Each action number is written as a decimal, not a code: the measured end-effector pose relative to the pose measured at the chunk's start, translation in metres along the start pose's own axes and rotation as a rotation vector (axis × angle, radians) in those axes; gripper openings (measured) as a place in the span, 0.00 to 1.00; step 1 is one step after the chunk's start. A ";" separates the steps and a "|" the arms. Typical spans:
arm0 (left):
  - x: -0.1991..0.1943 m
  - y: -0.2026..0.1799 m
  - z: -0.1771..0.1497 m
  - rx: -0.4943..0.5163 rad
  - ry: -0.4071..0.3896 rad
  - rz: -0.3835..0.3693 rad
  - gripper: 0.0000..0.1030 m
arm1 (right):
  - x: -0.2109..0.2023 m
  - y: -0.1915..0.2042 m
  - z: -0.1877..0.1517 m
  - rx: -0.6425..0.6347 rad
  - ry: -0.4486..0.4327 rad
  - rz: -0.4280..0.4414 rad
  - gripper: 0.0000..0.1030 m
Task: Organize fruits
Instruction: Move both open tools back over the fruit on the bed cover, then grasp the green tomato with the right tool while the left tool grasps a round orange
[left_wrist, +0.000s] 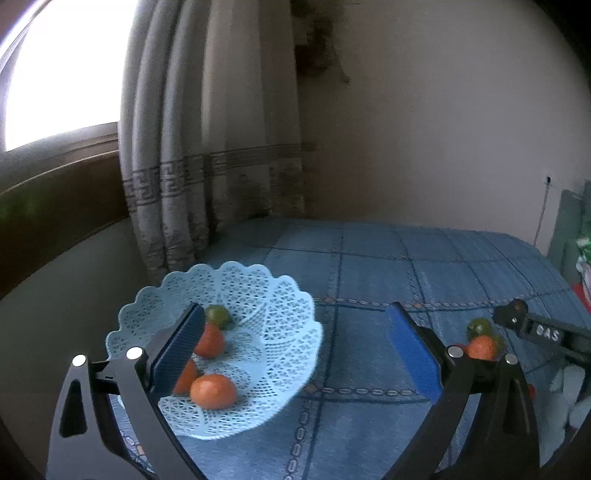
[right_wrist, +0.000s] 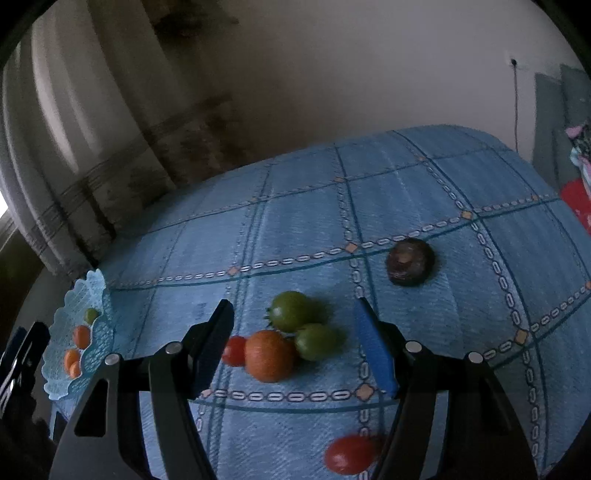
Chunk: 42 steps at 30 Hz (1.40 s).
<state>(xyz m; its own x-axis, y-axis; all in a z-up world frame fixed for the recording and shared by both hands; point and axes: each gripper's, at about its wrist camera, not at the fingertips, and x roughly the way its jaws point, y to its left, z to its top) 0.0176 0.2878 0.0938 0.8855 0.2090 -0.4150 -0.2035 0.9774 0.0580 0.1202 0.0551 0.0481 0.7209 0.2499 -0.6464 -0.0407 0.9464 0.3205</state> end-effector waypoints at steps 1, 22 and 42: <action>-0.001 -0.003 -0.001 0.012 -0.003 -0.006 0.96 | 0.002 -0.002 0.000 0.008 0.007 -0.002 0.65; -0.005 -0.017 -0.004 0.041 0.012 -0.093 0.96 | 0.054 0.015 0.019 -0.046 0.150 -0.010 0.47; 0.007 -0.038 -0.016 0.107 0.060 -0.135 0.96 | 0.052 0.017 0.003 -0.130 0.209 -0.004 0.33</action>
<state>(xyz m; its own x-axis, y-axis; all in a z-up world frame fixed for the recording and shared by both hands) 0.0244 0.2511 0.0741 0.8745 0.0763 -0.4790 -0.0361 0.9950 0.0926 0.1586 0.0837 0.0222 0.5630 0.2699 -0.7812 -0.1360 0.9626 0.2345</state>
